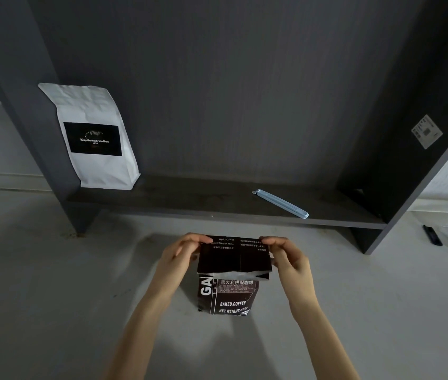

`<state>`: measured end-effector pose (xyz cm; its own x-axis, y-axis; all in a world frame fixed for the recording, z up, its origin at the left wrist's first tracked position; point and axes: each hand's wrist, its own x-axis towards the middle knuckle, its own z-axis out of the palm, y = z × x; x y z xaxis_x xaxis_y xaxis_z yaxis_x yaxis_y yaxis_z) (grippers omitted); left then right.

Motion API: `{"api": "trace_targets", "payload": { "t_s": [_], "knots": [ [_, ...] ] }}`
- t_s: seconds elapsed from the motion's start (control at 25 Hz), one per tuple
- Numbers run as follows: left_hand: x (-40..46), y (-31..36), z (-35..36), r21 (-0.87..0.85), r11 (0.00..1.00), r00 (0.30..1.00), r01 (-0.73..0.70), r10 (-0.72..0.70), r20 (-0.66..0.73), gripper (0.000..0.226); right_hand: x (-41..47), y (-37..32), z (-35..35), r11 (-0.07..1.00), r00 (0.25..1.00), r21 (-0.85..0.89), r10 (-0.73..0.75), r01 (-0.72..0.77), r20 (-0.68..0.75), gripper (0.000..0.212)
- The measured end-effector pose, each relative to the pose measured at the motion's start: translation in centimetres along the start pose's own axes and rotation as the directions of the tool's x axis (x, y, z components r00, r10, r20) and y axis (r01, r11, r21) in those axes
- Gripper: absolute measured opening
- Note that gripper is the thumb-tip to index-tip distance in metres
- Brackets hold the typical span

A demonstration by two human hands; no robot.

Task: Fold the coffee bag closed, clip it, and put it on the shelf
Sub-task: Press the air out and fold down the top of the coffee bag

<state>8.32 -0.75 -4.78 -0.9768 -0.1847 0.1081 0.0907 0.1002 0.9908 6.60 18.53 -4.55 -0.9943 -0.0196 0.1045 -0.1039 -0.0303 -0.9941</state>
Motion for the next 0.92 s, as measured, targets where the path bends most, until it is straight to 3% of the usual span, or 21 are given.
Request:
{"api": "trace_targets", "payload": {
  "t_s": [0.12, 0.32, 0.52, 0.76, 0.92],
  "knots": [
    [-0.1, 0.0, 0.4, 0.004, 1.000, 0.995, -0.029, 0.029, 0.093, 0.022, -0.1, 0.1, 0.3, 0.999, 0.998, -0.026, -0.023, 0.025, 0.062, 0.019],
    [-0.4, -1.2, 0.5, -0.072, 0.996, 0.989, 0.047, -0.036, 0.141, 0.043, 0.2, 2.1, 0.0, 0.999, 0.997, -0.006, 0.051, -0.051, 0.050, 0.031],
    [-0.5, -2.3, 0.5, -0.040, 0.989, 0.975, 0.143, -0.133, 0.180, 0.027, 0.1, 3.5, -0.4, 0.994, 0.989, -0.004, 0.112, -0.112, 0.094, 0.025],
    [-0.3, -3.9, 0.2, 0.034, 0.991, 0.988, 0.130, -0.132, 0.082, 0.023, 0.0, 4.3, -0.4, 0.974, 0.992, -0.186, 0.128, -0.125, 0.004, 0.013],
    [-0.7, -4.5, 0.4, -0.041, 0.986, 0.987, 0.162, -0.161, 0.026, 0.019, 0.1, 4.5, -0.6, 0.963, 0.990, -0.228, 0.138, -0.141, -0.030, 0.011]
  ]
}}
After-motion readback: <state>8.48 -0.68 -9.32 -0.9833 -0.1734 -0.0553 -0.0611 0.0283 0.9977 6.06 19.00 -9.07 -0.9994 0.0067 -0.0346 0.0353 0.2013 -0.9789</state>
